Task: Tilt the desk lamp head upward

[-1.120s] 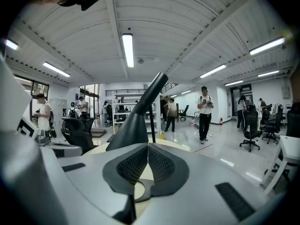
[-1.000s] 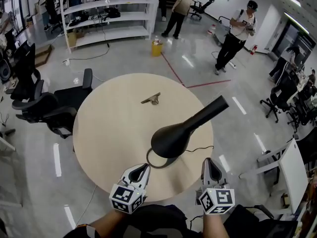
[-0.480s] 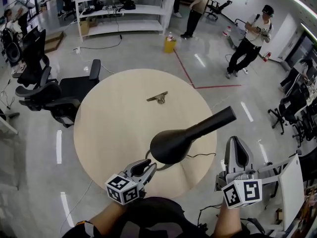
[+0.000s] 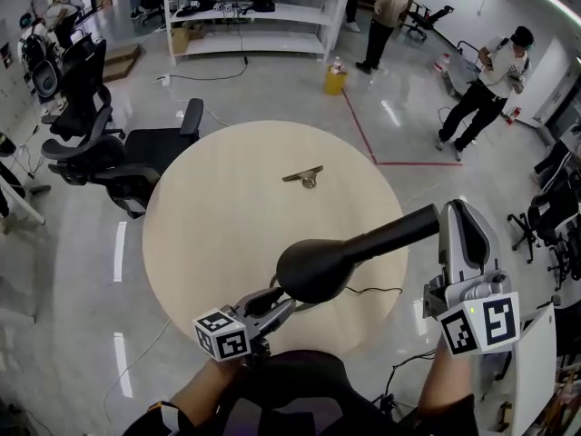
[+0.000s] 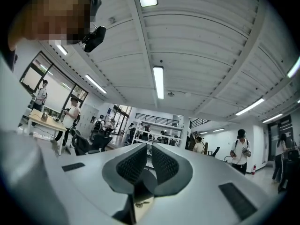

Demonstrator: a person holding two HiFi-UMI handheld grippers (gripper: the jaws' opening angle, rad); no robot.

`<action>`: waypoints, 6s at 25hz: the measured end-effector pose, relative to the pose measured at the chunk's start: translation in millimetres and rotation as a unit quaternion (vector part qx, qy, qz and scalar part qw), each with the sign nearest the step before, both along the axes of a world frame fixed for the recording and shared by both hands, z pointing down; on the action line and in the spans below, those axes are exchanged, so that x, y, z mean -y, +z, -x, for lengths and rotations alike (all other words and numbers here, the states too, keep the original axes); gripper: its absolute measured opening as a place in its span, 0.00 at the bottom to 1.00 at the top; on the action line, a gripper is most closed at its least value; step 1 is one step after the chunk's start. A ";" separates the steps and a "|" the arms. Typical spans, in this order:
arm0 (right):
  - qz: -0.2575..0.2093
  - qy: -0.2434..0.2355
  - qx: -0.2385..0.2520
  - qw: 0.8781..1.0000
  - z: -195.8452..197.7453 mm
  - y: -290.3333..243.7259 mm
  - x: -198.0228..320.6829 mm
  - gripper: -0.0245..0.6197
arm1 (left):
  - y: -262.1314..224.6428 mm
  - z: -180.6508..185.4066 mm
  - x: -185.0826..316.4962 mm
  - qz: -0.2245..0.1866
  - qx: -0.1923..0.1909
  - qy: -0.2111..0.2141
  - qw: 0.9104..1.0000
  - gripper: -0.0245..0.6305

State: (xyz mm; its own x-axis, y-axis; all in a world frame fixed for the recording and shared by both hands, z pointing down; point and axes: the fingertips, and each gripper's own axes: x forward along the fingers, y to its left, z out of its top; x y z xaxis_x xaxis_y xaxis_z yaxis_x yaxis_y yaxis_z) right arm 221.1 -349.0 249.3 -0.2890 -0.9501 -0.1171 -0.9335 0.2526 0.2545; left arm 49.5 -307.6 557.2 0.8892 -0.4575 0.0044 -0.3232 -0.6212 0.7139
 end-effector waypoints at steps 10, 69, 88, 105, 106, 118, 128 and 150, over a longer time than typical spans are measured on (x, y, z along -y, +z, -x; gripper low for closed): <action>0.031 -0.038 -0.030 0.998 9.6 0.7 41.2 0.07 | -16.4 -0.6 1.7 0.014 -0.095 0.031 0.995 0.37; 0.121 -0.013 0.105 0.987 -72.2 95.7 47.2 0.06 | -229.5 51.5 4.2 -0.226 -0.096 -0.005 0.969 0.25; 0.161 -0.060 0.211 0.962 -89.1 141.5 47.0 0.06 | -310.7 9.5 0.3 -0.281 -0.081 0.035 0.956 0.28; 0.274 0.002 0.170 0.946 -71.4 253.7 35.1 0.06 | -338.6 -24.3 -3.8 -0.300 -0.052 0.060 0.951 0.30; 0.254 0.026 0.186 0.949 -86.7 242.6 37.1 0.06 | -338.3 -21.8 -2.1 -0.300 -0.053 0.057 0.951 0.30; 0.149 0.003 0.200 0.968 -93.9 151.4 46.2 0.06 | -331.9 -16.6 6.4 -0.298 -0.057 0.046 0.952 0.30; 0.170 -0.028 0.204 0.964 -74.8 155.2 45.5 0.06 | -352.3 -28.9 -0.7 -0.314 -0.056 0.054 0.946 0.30; 0.188 -0.019 0.224 0.956 -59.0 160.6 43.5 0.06 | -379.4 -43.1 -8.4 -0.323 -0.077 0.085 0.939 0.31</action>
